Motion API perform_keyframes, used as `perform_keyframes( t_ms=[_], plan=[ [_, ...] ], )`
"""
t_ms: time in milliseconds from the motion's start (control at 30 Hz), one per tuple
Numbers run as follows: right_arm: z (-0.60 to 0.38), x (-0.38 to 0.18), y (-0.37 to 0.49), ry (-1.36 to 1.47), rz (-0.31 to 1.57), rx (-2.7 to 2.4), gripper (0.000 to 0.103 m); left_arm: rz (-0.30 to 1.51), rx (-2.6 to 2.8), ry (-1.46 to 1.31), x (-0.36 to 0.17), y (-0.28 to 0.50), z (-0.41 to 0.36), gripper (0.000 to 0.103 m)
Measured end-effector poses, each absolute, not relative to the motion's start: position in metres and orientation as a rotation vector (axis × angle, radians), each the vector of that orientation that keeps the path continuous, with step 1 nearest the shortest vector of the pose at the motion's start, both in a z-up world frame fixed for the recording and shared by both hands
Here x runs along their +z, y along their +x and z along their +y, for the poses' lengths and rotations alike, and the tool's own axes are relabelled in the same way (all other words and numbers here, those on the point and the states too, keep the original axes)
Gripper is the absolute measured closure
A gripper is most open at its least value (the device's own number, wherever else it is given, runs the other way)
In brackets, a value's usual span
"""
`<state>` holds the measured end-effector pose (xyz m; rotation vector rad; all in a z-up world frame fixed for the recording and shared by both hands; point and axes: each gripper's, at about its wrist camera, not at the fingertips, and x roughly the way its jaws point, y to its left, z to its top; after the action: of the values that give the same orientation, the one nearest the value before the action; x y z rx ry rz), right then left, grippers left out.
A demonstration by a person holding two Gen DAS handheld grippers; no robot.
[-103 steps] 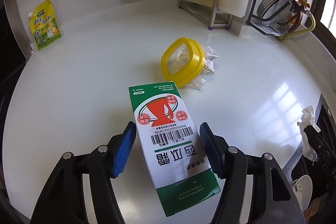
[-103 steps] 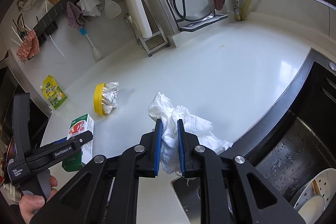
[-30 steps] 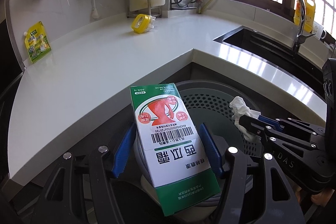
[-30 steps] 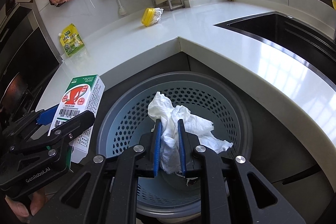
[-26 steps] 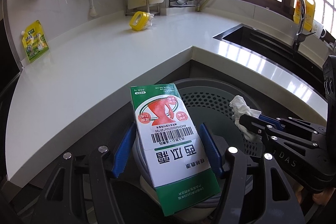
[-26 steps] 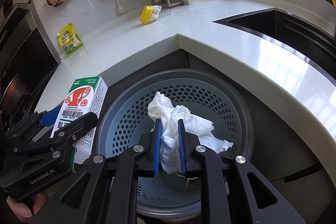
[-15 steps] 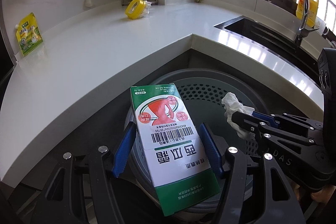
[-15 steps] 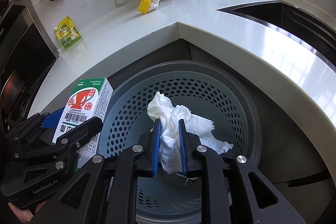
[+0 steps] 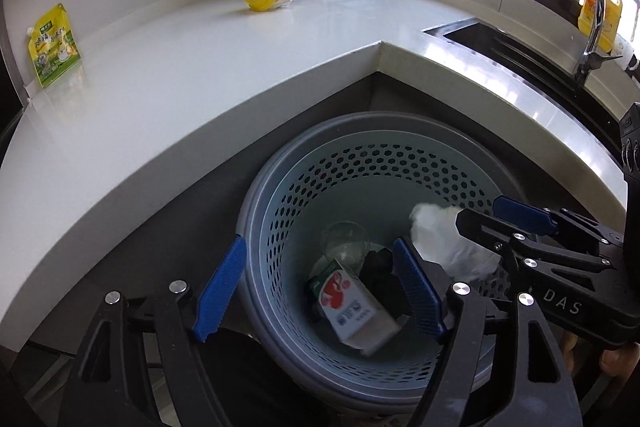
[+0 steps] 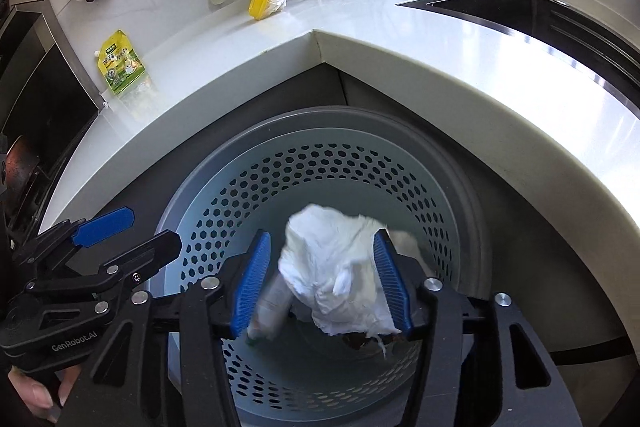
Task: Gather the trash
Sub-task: 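Open both tools to drop the carton and tissue into the basket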
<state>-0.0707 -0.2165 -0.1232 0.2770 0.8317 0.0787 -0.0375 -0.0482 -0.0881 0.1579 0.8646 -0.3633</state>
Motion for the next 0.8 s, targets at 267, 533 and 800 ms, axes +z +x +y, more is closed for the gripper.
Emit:
perform_keyframes(
  t_ms=[267, 533, 800],
  plan=[
    [-0.223, -0.118, -0.078, 0.289, 0.814, 0.068, 0.04, 0.856, -0.357, 0.15, -0.084, -0.038, -0.046, 0.022],
    [-0.217, -0.11, -0.08, 0.27, 0.802, 0.076, 0.038, 0.848, -0.339, 0.139, -0.082, -0.041, -0.039, 0.02],
    [-0.21, -0.101, -0.081, 0.25, 0.78, 0.078, 0.037, 0.836, -0.325, 0.117, -0.076, -0.043, -0.028, 0.019]
  ],
)
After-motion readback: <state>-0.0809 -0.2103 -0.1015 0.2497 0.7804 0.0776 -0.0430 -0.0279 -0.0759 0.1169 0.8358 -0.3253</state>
